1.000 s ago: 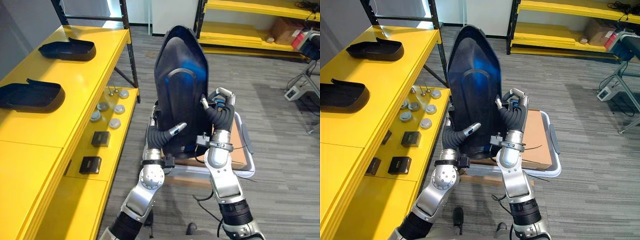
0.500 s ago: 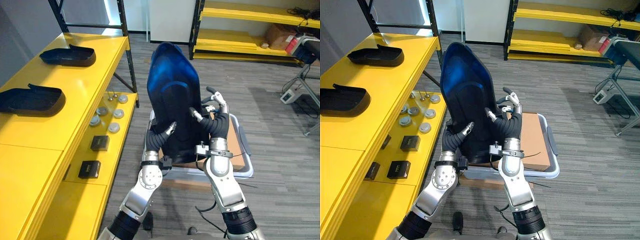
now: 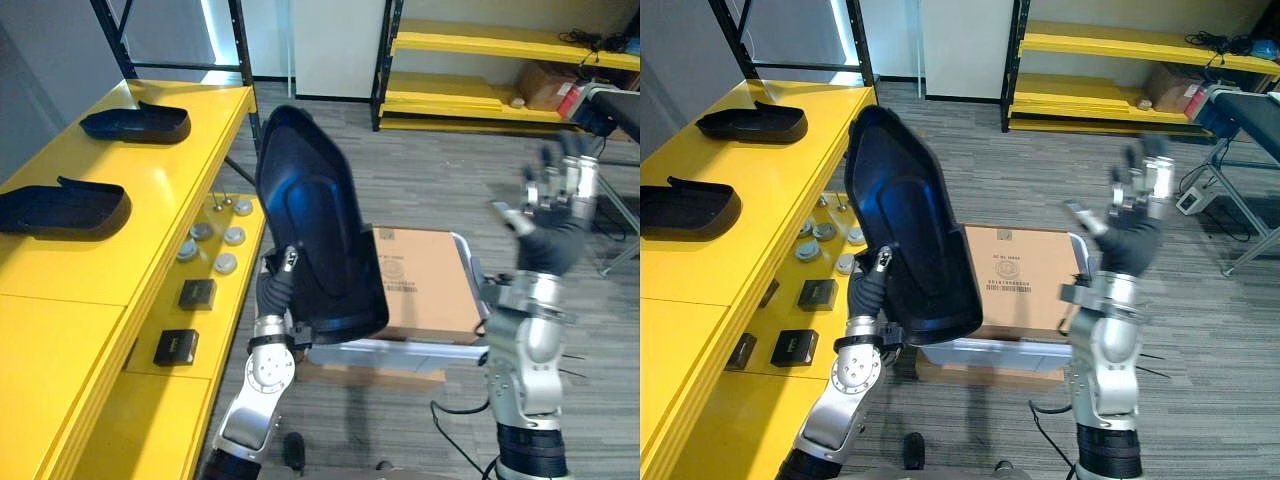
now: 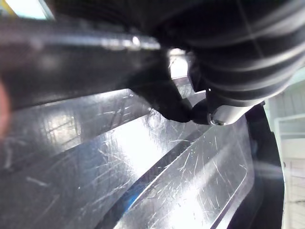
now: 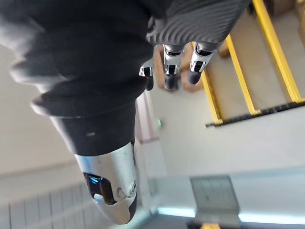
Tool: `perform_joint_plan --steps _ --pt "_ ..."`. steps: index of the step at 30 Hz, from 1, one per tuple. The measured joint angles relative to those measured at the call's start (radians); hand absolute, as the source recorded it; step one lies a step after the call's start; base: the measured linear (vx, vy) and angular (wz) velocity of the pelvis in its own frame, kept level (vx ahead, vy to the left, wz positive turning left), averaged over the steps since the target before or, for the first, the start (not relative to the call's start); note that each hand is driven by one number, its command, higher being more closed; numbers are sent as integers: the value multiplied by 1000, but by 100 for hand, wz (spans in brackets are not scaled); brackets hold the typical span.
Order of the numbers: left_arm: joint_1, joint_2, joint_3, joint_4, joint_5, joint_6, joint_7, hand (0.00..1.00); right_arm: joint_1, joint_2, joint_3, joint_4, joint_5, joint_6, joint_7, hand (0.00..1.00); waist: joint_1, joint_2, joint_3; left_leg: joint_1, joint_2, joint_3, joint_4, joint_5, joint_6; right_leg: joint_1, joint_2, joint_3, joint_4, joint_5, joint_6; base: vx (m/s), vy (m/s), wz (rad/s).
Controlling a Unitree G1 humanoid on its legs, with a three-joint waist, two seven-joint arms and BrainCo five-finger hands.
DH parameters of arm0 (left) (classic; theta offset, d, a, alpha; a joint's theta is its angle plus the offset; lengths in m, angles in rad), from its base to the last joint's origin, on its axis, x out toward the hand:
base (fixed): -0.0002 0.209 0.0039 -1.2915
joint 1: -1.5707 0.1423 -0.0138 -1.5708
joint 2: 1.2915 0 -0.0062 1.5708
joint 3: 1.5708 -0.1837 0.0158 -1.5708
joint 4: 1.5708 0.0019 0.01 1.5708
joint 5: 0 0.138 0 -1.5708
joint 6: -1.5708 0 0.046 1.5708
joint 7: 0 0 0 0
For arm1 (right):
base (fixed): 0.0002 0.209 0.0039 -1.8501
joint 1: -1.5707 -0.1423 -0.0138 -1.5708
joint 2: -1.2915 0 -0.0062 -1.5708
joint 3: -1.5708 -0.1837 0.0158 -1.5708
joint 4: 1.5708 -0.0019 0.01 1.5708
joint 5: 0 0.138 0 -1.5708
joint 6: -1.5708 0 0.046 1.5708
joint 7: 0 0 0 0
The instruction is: Walk over and take plastic housings, then place them on the shelf
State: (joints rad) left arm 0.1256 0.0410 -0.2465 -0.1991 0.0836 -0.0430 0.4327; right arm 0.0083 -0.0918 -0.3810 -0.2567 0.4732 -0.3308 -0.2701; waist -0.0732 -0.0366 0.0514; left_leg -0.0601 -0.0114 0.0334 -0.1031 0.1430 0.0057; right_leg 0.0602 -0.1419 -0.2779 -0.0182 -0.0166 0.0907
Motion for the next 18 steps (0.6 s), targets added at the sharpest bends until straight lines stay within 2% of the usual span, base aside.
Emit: perform_joint_plan --steps 3,5,6,8,11,15,18 --pt "42 0 27 -25 -2 -4 -12 100 85 4 -62 200 -1 7 -43 0 -8 10 -20 -10 0 -1 0 0 0 -11 0 1 -2 0 0 0 0 0" --pt "72 -2 27 -66 -2 -13 -18 100 144 6 -89 449 36 49 -45 0 -8 20 -27 -13 0 -3 1 1 1 -11 1 0 -2 0 0 47 -16 0" --pt "78 -3 27 -73 -2 -17 -18 100 155 9 -95 512 56 60 -38 0 -8 24 -29 -13 0 -3 1 2 3 -11 1 0 -2 0 0 44 -15 0" --pt "95 -15 35 -87 -3 -42 -31 100 192 15 -99 715 87 103 4 0 -8 37 -33 -11 0 -4 1 4 6 -9 1 -1 -2 0 3 43 -14 3" --pt "96 -21 32 -87 -3 -58 -62 100 219 37 -102 940 84 155 80 0 -5 36 -32 5 4 -5 4 1 2 17 4 -3 2 -3 5 21 -12 7" --pt "125 -19 32 -98 -15 -75 -69 100 232 62 -58 1123 17 204 130 0 4 31 -25 22 10 -5 0 -15 -11 25 7 -5 27 -27 -2 -8 -8 2" --pt "183 -20 30 -141 -33 -85 -87 100 241 71 18 1172 -53 228 147 0 13 27 -19 15 9 -21 0 -18 -6 26 4 -26 55 -50 2 -52 -14 18"
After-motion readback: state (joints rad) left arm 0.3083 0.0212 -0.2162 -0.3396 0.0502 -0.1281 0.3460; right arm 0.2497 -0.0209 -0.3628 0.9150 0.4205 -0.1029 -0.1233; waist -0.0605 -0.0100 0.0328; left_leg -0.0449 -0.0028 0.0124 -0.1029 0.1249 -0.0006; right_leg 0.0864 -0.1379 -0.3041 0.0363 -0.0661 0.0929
